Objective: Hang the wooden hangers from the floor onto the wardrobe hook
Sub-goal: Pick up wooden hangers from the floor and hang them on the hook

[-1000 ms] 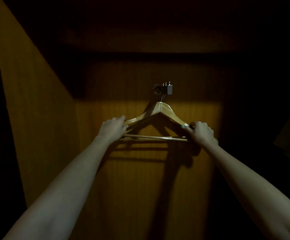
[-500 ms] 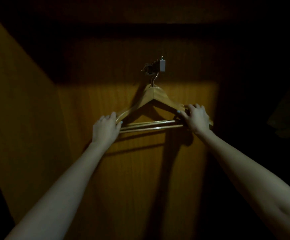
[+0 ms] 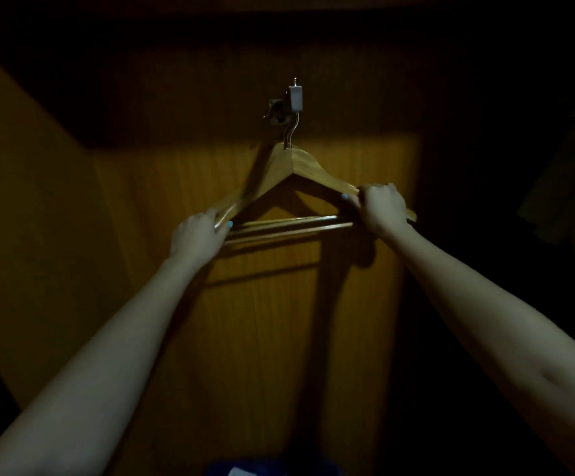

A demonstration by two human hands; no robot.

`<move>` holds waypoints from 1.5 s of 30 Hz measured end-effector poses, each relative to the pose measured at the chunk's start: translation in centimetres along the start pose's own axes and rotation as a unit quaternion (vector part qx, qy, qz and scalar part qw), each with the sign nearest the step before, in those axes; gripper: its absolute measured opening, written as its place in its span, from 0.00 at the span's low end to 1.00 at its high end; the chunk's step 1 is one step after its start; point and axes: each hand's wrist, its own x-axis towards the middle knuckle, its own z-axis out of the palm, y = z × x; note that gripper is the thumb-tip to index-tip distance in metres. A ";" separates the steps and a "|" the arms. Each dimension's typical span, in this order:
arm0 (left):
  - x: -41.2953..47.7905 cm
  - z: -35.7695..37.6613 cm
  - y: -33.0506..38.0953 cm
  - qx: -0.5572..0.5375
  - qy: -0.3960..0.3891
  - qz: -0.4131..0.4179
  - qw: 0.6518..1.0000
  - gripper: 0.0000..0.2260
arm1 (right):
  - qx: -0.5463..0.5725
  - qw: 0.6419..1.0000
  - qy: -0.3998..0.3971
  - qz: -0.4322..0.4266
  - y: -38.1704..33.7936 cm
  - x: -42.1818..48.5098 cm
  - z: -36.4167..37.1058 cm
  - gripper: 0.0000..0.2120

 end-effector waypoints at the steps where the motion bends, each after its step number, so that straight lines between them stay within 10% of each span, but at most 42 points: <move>1: 0.2 0.1 -0.3 -0.004 -0.008 -0.003 1.000 0.18 | -0.002 1.000 0.002 0.000 -0.2 -0.1 0.1 0.20; 23: -0.3 -0.4 -1.8 -0.012 -0.004 -0.022 1.000 0.21 | 0.020 0.998 0.015 0.052 -2.2 -1.9 1.6 0.23; 30: -7.5 -1.1 0.0 -0.108 0.102 0.021 0.989 0.15 | 0.191 0.975 0.109 -0.036 -3.9 -10.6 3.2 0.19; 37: -26.2 0.3 -0.7 -0.232 -0.012 -0.079 0.969 0.13 | 0.327 0.926 -0.174 -0.067 -7.4 -28.6 7.3 0.18; 45: -57.4 6.0 -3.3 -0.307 -0.061 -0.326 0.892 0.10 | 0.272 0.783 -0.544 -0.134 -10.5 -54.7 14.1 0.20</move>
